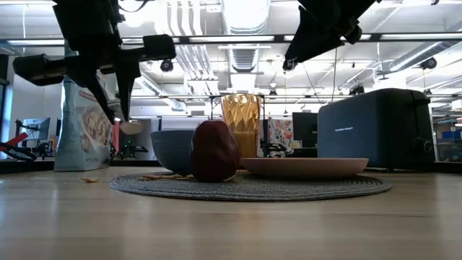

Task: Arrange a breakfast setting
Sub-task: Put the blue spoon to the left the blue bowl on the gray table placemat

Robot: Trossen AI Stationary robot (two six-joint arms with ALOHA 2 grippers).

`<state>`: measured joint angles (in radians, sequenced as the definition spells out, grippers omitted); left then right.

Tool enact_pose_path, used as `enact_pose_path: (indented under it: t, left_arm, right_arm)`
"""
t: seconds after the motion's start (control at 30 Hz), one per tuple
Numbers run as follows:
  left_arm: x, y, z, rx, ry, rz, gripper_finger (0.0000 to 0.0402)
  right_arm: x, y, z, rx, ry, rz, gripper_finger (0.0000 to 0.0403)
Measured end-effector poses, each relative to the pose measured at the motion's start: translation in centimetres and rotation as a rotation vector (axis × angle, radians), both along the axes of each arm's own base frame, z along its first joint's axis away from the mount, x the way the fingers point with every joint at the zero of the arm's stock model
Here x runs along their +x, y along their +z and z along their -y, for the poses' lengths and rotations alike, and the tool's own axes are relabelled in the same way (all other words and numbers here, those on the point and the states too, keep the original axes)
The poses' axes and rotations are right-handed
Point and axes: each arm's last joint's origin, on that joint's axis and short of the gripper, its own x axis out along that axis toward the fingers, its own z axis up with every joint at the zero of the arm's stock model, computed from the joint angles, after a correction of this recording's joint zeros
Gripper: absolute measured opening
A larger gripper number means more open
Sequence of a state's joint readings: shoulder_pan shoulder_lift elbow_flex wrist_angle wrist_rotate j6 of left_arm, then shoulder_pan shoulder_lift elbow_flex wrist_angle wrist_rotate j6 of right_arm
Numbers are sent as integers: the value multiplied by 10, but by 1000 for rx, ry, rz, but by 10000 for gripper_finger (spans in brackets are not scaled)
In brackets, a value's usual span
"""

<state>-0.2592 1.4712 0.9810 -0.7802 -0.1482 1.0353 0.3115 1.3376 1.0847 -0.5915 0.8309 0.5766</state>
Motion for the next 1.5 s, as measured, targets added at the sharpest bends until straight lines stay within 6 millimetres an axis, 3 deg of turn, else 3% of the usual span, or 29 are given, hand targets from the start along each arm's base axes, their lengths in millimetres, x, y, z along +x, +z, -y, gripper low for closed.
enact_pose_path:
  t: [0.27, 0.8, 1.5]
  left_arm:
    - [3, -9, 1, -50, 34, 59, 43]
    - [15, -52, 5, -8, 26, -97, 43]
    - [18, -50, 4, -10, 21, -77, 63]
  right_arm:
    - [0, 0, 0, 0, 0, 0, 215]
    - [0, 0, 0, 1, 0, 2, 215]
    - [0, 0, 0, 1, 0, 4, 215]
